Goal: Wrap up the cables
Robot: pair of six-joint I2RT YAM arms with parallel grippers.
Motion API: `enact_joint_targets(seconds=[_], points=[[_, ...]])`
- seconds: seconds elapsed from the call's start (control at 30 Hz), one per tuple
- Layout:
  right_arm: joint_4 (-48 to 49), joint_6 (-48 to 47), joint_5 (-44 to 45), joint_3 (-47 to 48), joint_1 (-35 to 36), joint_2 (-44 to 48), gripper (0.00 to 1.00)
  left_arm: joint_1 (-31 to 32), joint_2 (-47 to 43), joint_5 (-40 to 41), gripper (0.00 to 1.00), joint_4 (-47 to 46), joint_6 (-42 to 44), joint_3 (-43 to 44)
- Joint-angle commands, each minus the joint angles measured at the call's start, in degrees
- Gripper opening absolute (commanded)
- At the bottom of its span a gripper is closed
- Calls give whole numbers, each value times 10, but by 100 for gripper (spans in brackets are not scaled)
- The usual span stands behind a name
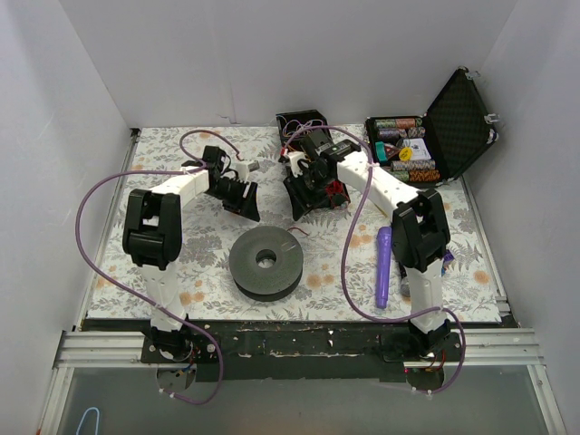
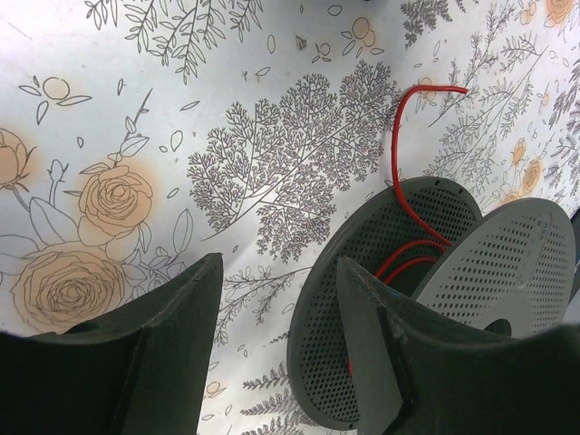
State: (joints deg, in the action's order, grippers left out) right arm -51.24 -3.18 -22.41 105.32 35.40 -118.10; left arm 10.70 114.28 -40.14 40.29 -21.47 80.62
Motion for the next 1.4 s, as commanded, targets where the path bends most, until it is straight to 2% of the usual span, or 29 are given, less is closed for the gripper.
enact_joint_targets(seconds=[0.0,0.17,0.27,0.47,0.67,0.87,1.13,1.37], points=[[-22,13,8,9,3,30,51,-3,-63,18,52,2,-13,18],[32,69,19,-80,13,109,52,-9,-100,50,53,-12,-53,6],[61,103,35,-144,23,160,57,-18,-125,60,53,-7,-54,0],[93,155,75,-252,62,231,58,-32,-180,67,53,86,31,-12],[167,215,55,-336,82,253,58,-32,-240,53,53,153,96,-92],[229,231,45,-360,82,239,57,-32,-280,26,52,143,91,-170],[222,223,78,-339,75,192,54,-32,-288,11,49,103,71,-223],[221,202,70,-301,68,140,38,-32,-288,10,46,81,60,-246]])
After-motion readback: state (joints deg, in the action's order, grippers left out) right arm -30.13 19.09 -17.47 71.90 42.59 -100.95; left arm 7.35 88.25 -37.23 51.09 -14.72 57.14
